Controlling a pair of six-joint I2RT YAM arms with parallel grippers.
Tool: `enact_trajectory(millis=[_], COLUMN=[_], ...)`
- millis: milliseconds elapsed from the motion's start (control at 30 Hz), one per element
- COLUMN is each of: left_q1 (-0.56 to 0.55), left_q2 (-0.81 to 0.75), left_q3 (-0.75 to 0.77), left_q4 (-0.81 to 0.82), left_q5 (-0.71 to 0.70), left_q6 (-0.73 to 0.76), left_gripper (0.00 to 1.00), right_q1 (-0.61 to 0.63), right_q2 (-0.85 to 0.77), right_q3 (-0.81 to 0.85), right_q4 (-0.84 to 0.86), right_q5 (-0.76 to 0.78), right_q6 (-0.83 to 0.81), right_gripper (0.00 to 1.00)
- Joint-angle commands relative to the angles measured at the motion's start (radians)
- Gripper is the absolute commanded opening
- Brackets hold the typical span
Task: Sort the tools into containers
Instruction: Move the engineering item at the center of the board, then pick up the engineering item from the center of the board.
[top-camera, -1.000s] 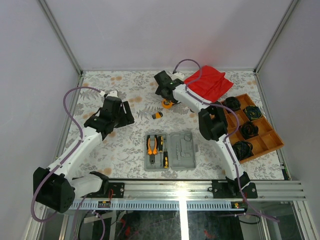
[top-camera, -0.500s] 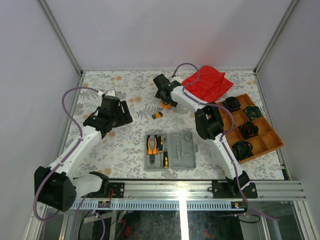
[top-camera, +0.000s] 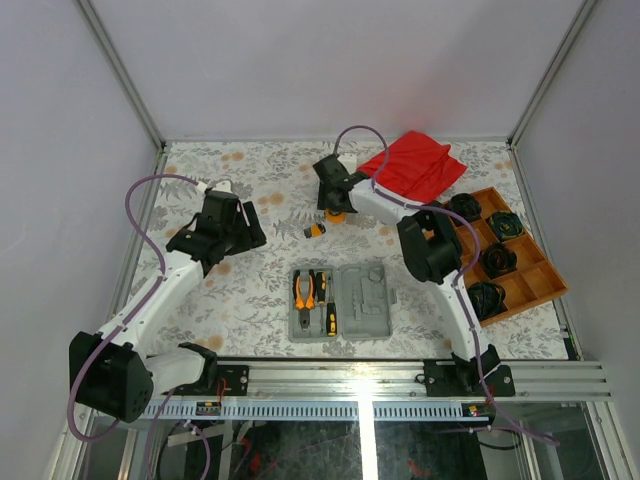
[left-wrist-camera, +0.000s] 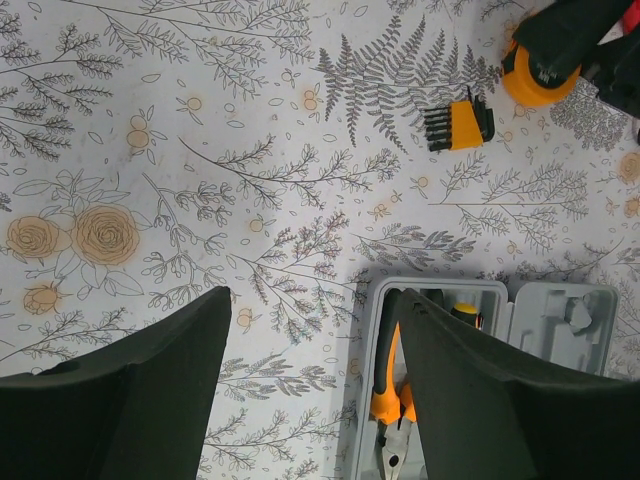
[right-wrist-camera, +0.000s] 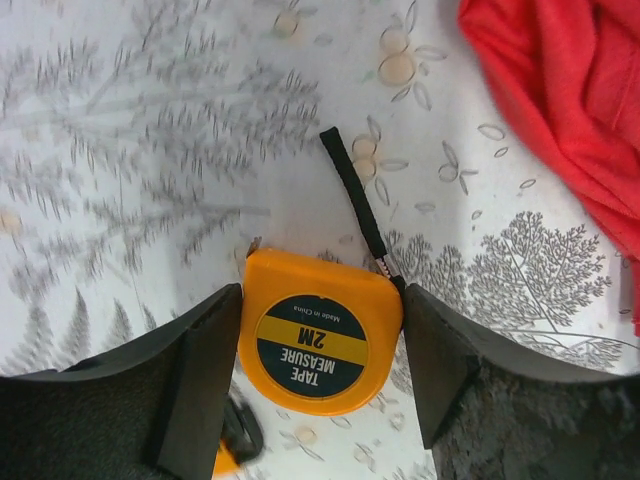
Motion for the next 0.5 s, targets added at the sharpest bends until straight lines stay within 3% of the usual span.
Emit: enact_trajectory(millis=[0, 233, 467], left_q1=[0.008, 0.009, 0.012], left_q2=[0.001, -0.004, -0.032], left_q3=[0.007, 0.012, 0.009], left_q4=[0.040, 0.029, 0.017], left_q5=[0.022, 0.014, 0.038], left_q6=[0.004, 0.003, 0.000], left_gripper=[0.66, 0.66, 0.65], right_q1=[0.000, 0.000, -0.001], right_q2=[-0.120, -0.340, -0.472], right_q3=[-0.162, -0.505, -0.640], right_q4=[0.047, 0.174, 0.206], right_q5=[-0.192, -0.298, -0.296], right_q6=[-0.295, -0.414, -0.444], right_gripper=[0.63, 0.61, 0.83])
